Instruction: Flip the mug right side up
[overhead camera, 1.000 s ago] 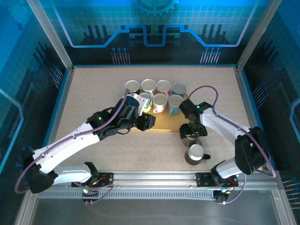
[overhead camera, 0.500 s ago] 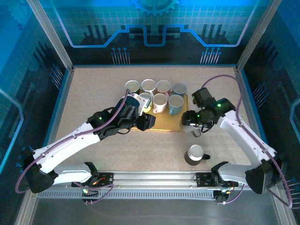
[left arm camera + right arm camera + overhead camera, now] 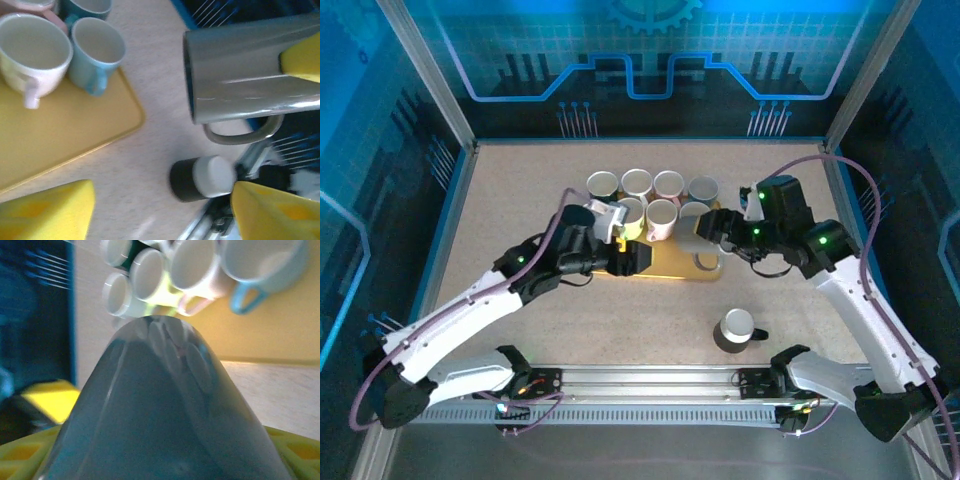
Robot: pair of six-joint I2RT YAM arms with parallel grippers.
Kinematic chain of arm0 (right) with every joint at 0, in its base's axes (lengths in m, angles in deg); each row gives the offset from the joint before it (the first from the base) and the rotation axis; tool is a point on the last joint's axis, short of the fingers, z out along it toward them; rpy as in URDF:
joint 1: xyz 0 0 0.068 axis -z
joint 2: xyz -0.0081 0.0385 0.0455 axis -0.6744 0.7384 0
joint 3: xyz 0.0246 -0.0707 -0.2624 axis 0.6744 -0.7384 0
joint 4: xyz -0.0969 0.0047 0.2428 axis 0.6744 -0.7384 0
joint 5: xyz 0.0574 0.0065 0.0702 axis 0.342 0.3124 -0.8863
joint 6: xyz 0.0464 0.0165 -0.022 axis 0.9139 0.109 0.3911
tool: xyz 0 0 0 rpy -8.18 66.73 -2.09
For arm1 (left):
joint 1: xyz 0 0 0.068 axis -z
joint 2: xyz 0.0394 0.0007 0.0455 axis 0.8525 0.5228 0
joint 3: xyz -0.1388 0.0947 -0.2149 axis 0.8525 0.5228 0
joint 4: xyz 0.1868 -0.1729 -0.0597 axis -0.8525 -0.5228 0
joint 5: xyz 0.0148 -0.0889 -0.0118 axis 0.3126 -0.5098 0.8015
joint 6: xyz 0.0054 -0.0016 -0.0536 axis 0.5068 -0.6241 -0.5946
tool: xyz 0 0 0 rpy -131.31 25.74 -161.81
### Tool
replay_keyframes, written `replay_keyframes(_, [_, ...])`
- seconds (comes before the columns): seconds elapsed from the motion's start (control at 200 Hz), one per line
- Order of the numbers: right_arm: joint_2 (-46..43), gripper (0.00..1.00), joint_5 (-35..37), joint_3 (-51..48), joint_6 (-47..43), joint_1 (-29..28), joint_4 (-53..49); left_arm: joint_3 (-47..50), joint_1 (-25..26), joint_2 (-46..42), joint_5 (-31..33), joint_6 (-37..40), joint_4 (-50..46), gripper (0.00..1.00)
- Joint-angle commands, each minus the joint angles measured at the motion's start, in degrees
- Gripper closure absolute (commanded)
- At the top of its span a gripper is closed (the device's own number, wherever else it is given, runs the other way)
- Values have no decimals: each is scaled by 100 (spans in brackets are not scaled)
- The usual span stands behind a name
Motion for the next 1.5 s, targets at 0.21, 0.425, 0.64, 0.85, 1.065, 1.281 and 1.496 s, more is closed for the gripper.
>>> replay_keyframes(0.21, [-227,76,-1989,-545,2529,365,4273,1185,-480,-165,-2206,-2185,4181,20])
replay_keyframes(0.425, [-151,78,-2528,-804,3345,373,5512,1480,-671,273,-2619,-3088,6331,22])
replay_keyframes(0.64, [-200,78,-2839,-893,3535,381,5747,1293,-725,528,-2605,-3075,6571,23])
replay_keyframes(0.85, [-226,81,-3006,-1352,3971,360,6484,1052,-725,665,-2565,-2883,6627,33])
replay_keyframes(1.065, [-294,82,-3068,-1838,4177,330,6846,1024,-705,991,-2567,-3159,7195,62])
replay_keyframes(1.281, [-314,69,-3119,-1970,4056,307,6835,1052,-682,983,-2609,-3029,7194,100])
replay_keyframes(1.496, [-789,0,-2297,-1418,2094,381,4398,1020,-679,262,-2412,-2041,5762,100])
